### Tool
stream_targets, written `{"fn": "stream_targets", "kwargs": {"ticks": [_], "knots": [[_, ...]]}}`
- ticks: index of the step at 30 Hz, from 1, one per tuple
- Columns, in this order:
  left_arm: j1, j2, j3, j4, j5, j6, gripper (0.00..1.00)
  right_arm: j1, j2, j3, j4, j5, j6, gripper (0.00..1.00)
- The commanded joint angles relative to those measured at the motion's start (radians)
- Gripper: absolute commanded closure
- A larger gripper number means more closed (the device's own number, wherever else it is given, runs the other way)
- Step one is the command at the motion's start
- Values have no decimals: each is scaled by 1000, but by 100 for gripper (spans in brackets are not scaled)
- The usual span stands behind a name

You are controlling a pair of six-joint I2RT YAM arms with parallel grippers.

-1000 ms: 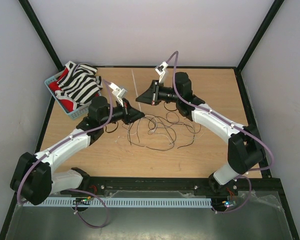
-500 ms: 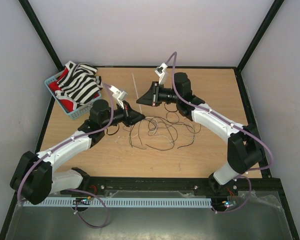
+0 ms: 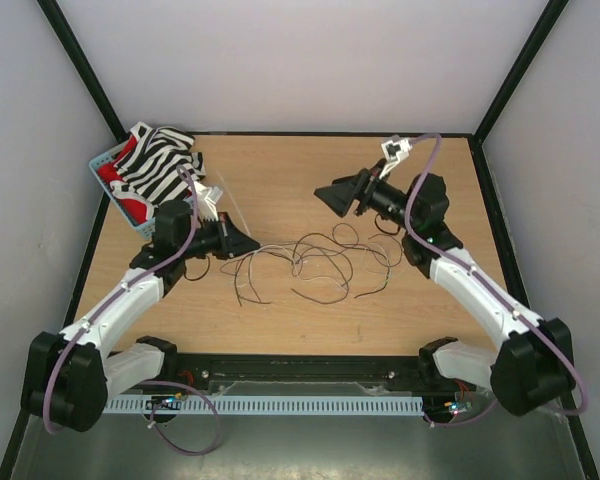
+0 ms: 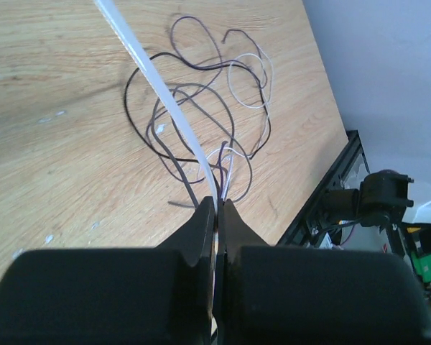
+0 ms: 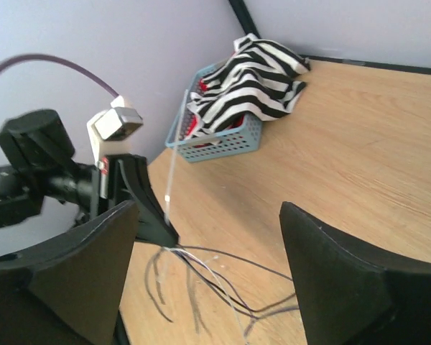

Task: Zip-tie the wires
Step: Adjust the ribbon, then place the cable at the center of the board.

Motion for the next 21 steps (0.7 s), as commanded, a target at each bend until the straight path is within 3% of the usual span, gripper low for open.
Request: {"fn": "stream_targets", "kwargs": {"ticks": [1, 7, 13, 21], "knots": [[60, -35, 45, -208, 18, 21, 99, -1, -82, -103, -36, 117, -160, 8], [105, -28, 29, -259, 8, -14, 100, -1, -88, -168, -174, 160, -207, 4], [102, -38, 111, -250, 34, 36, 99, -1, -143, -239, -241, 246, -318, 1], [2, 186, 316, -238, 35, 60, 100, -3, -153, -290, -316, 342, -340, 1]]}}
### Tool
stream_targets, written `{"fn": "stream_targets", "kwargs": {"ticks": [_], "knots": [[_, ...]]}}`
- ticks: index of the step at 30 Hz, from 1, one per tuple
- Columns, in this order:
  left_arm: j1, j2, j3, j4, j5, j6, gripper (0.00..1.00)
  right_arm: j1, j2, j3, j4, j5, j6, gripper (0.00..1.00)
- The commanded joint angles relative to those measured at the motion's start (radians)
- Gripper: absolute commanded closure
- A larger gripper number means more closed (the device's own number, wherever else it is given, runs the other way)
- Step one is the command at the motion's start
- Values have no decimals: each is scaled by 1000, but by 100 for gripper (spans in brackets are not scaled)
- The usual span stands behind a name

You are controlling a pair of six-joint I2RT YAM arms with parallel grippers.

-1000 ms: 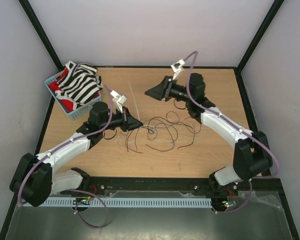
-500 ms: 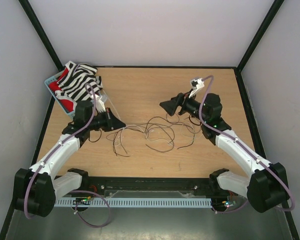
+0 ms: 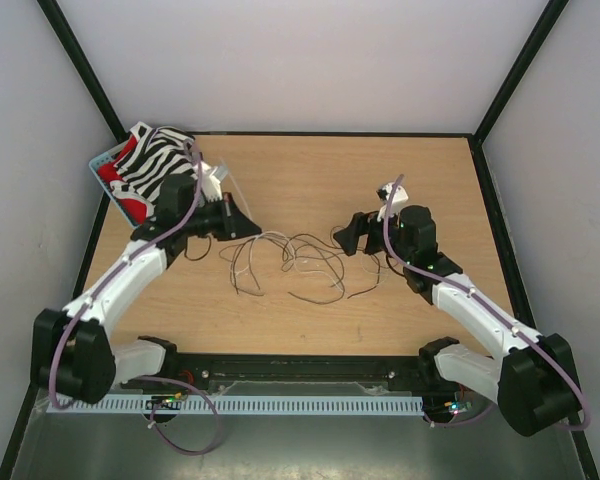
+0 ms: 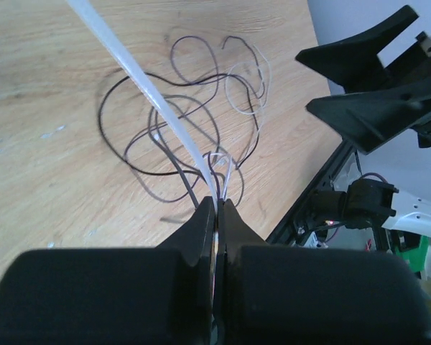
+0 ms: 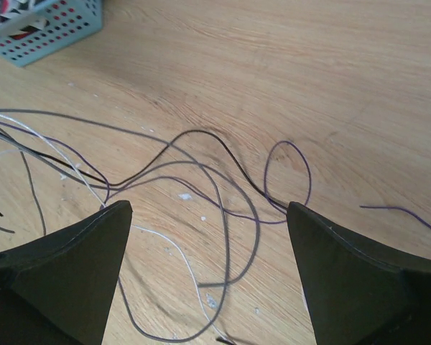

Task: Zip-tie the wires
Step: Place the cable at the center of the board.

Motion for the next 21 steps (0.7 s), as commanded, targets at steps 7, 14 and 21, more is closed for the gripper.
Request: {"fn": "stream_targets", "kwargs": {"ticks": [7, 14, 21], "knots": [[-74, 193, 163, 15, -52, 8, 100, 17, 81, 16, -124, -183, 33, 4], [-73, 207, 177, 15, -71, 11, 100, 181, 163, -90, 26, -292, 141, 6], [-73, 211, 186, 6, -66, 17, 100, 229, 318, -111, 123, -332, 179, 8]]}}
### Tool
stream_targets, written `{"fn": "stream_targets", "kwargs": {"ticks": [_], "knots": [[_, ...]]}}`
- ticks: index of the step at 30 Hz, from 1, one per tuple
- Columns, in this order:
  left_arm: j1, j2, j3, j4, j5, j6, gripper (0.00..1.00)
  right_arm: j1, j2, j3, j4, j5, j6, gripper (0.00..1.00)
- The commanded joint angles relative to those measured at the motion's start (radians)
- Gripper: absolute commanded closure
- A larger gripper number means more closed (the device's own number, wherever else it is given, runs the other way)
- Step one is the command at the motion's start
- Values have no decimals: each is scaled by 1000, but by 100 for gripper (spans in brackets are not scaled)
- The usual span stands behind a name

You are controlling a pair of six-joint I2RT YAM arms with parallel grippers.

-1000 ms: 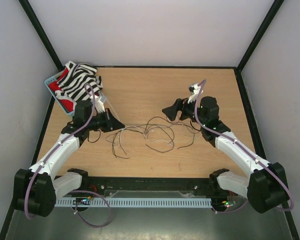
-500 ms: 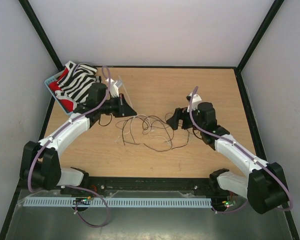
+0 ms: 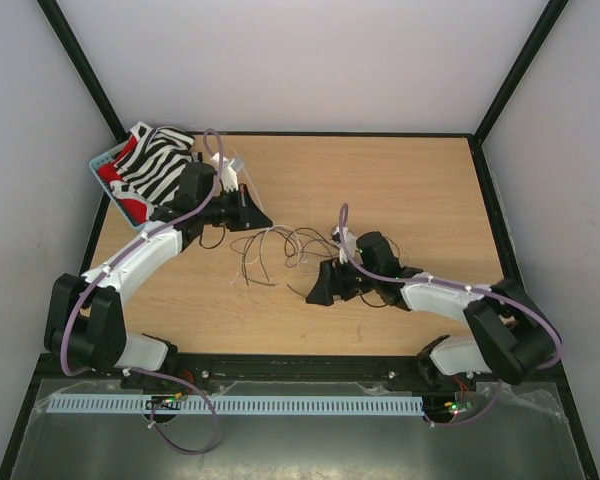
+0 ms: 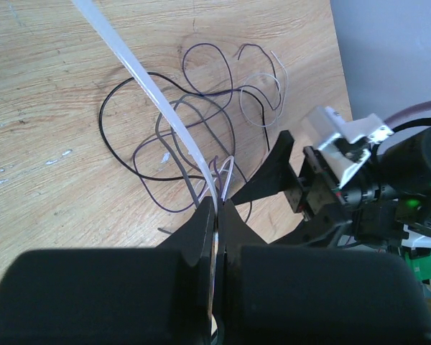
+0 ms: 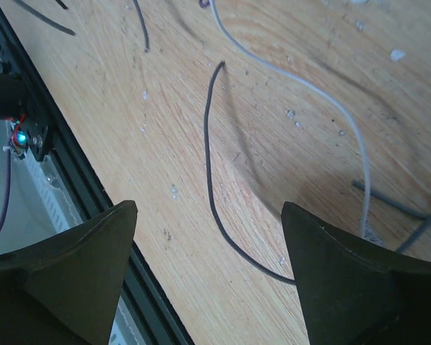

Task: Zip-tie the wires
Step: Place the cable at the center of the board.

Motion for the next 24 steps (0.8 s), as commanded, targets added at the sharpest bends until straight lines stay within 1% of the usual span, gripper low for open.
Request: {"fn": "stream_targets", "kwargs": {"ticks": [1, 7, 10, 14, 18, 24], "knots": [[3, -3, 36, -1, 4, 11, 100, 15, 84, 18, 96, -47, 35, 8], [3, 0, 35, -5, 11, 10, 100, 13, 136, 61, 94, 58, -1, 6], [3, 11, 33, -10, 16, 14, 100, -7, 174, 93, 72, 98, -18, 5], [1, 36, 36, -11, 14, 15, 100, -101, 223, 118, 56, 165, -14, 6], [-15, 89, 69, -11, 37, 20, 100, -199, 272, 167, 47, 248, -48, 6], [-66, 174, 138, -7, 25, 28, 100, -302, 394, 298, 18, 249, -74, 6]]}}
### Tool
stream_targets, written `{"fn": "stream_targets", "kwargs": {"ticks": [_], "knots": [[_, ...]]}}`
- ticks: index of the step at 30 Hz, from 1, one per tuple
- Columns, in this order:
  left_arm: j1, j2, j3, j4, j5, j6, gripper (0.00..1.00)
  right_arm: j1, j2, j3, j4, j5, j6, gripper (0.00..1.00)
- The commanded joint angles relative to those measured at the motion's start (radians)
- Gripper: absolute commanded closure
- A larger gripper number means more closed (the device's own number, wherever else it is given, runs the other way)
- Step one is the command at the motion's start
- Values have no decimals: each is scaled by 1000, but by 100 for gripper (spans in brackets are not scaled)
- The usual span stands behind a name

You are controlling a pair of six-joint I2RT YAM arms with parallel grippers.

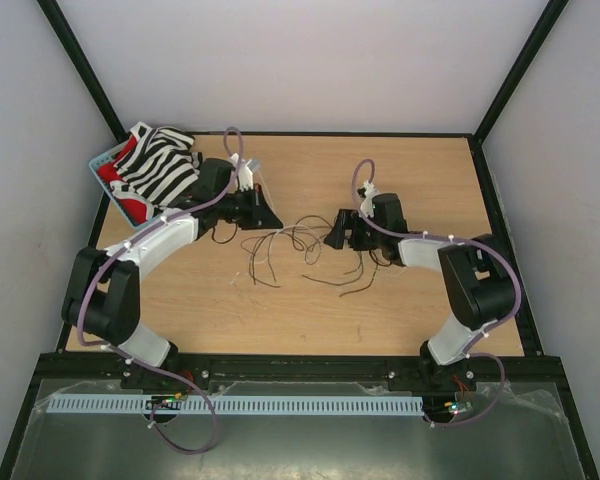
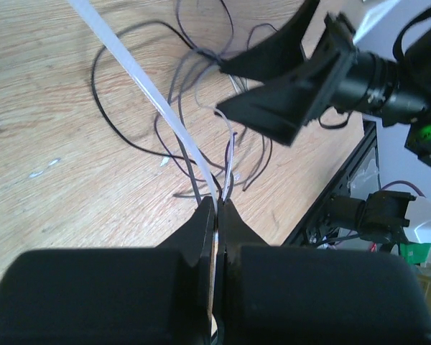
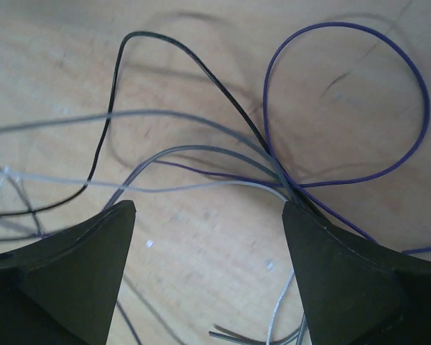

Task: Zip-tie the wires
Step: Place the cable at the center of the board.

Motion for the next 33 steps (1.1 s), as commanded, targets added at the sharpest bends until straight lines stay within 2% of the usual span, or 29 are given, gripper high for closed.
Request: {"fn": "stream_targets", "kwargs": {"ticks": [1, 9, 11, 18, 24, 28, 33], "knots": [[-41, 51, 79, 16, 11, 20, 100, -66, 91, 74, -58, 58, -37, 6], [-84, 181, 193, 43, 5, -19, 100, -227, 195, 197, -102, 161, -53, 5], [-84, 195, 198, 46, -2, -40, 100, -274, 217, 231, -110, 133, -54, 5], [-86, 231, 166, 50, -11, -105, 100, -310, 291, 379, -213, 184, -124, 4], [-93, 236, 75, 80, -58, -148, 100, -318, 272, 386, -215, 56, -139, 4], [-87, 267, 34, 112, -98, -175, 99, -318, 184, 312, -205, -35, -147, 4], [-84, 329, 51, 131, -101, -195, 99, -317, 45, 215, -181, -154, -133, 5]]}}
